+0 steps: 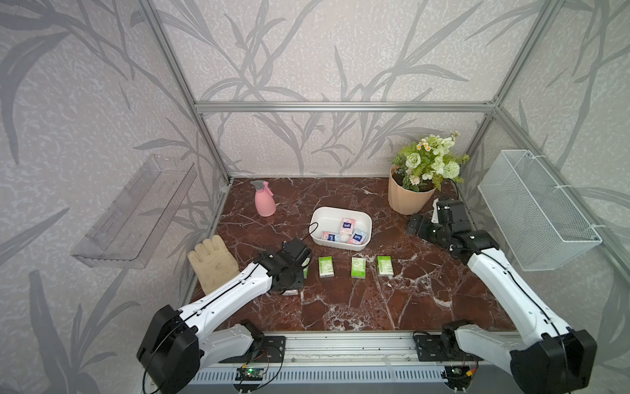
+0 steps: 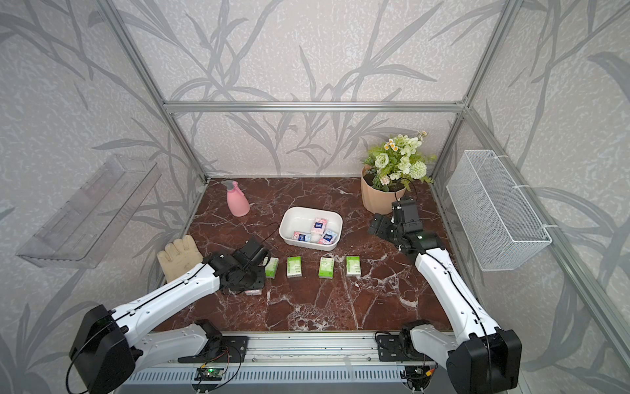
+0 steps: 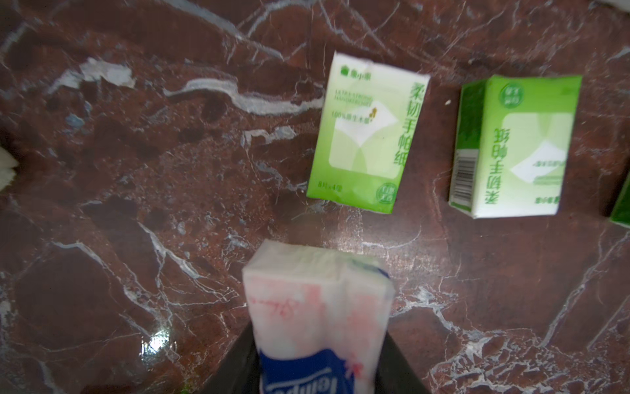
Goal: Take the pocket tissues out of the storage box
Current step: Place the pocket tissues at the center of the board.
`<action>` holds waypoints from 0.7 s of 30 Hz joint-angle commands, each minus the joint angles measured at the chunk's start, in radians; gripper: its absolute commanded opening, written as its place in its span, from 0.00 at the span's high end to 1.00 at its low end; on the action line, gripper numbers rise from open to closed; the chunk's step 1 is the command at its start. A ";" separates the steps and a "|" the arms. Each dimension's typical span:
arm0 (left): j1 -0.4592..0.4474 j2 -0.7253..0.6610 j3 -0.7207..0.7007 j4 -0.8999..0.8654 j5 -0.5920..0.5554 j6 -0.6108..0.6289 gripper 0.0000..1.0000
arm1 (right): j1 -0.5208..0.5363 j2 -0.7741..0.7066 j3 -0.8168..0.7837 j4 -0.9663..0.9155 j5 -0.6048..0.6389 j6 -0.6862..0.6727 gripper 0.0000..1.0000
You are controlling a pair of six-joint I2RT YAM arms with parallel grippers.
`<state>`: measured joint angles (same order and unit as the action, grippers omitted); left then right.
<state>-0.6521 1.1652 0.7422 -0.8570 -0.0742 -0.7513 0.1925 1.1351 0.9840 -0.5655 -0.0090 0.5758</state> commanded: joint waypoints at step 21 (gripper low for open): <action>-0.059 0.050 -0.140 0.135 -0.017 -0.020 0.35 | -0.004 -0.055 -0.025 -0.028 0.030 0.011 0.01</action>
<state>-0.7071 1.2266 0.5831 -0.6868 -0.0467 -0.7948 0.1925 1.0904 0.9634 -0.5884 0.0002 0.5797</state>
